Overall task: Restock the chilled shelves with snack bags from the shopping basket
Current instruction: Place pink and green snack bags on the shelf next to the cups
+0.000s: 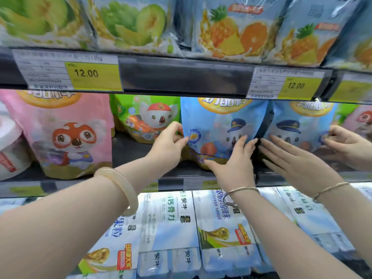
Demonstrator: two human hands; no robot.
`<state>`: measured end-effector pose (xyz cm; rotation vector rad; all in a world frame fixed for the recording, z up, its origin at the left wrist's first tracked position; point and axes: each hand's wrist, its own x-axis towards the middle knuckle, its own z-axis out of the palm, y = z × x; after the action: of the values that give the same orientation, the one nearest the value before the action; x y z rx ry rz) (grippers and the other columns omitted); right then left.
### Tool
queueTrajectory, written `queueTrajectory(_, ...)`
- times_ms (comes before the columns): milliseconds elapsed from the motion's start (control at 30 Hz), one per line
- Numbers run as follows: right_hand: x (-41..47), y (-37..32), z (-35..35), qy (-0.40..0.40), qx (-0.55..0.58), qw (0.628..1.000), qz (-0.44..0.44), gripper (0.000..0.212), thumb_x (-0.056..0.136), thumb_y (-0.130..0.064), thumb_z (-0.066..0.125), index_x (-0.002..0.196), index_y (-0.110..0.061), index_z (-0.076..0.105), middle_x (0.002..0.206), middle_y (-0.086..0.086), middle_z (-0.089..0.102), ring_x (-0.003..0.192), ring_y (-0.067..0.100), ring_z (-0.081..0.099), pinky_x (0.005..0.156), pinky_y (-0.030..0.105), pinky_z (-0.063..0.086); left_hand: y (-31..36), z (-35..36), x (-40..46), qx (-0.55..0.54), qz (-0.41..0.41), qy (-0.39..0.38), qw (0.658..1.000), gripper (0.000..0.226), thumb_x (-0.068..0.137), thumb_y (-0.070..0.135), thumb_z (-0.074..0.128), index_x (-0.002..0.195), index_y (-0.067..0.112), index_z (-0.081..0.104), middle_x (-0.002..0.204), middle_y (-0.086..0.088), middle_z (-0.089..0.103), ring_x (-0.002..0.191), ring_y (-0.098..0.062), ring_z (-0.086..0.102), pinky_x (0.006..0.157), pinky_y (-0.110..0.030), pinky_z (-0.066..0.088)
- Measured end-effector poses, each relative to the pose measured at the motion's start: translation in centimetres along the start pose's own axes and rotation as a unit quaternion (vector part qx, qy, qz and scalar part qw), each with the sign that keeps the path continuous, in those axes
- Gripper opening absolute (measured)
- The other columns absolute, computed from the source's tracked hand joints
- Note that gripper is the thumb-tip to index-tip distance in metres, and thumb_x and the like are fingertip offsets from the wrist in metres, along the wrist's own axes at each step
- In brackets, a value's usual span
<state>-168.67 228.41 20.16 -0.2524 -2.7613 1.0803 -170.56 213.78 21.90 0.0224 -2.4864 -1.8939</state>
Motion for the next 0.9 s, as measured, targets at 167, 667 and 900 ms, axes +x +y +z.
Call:
queueTrajectory(167,-0.7,-0.3,0.0,0.011,0.058,0.997,0.048,0.117,0.071,-0.028,0.078,0.146,-0.006,-0.009,0.157,0.013,-0.011,0.146,0.021,-0.005,0.116,0.039,0.01,0.5,-0.3,-0.4,-0.011,-0.025,-0.001,1.0,0.005,0.095,0.017,0.048,0.095,0.017,0.043,0.095,-0.005,0.064,0.084,-0.014,0.055,0.088,-0.041,0.049)
queueTrajectory(667,-19.3,-2.4,9.2,-0.091,0.168,0.948,-0.256,0.029,0.079,-0.006,0.065,0.103,-0.019,0.055,0.083,-0.024,0.054,0.068,0.008,0.057,0.06,0.014,0.048,-9.5,-7.4,-16.5,0.121,0.017,0.023,0.992,0.013,0.09,0.022,0.054,0.09,0.033,0.046,0.074,0.004,0.058,0.052,-0.006,0.056,0.052,-0.02,0.044)
queueTrajectory(900,-32.4,3.7,18.4,-0.191,0.106,0.962,-0.164,0.013,0.082,-0.017,0.066,0.087,-0.017,0.054,0.068,-0.022,0.048,0.056,-0.001,0.051,0.056,0.021,0.044,-21.2,-11.3,-28.3,0.209,-0.057,-0.013,0.976,0.016,0.091,0.023,0.054,0.092,0.032,0.041,0.07,0.014,0.051,0.062,-0.004,0.051,0.063,-0.024,0.046)
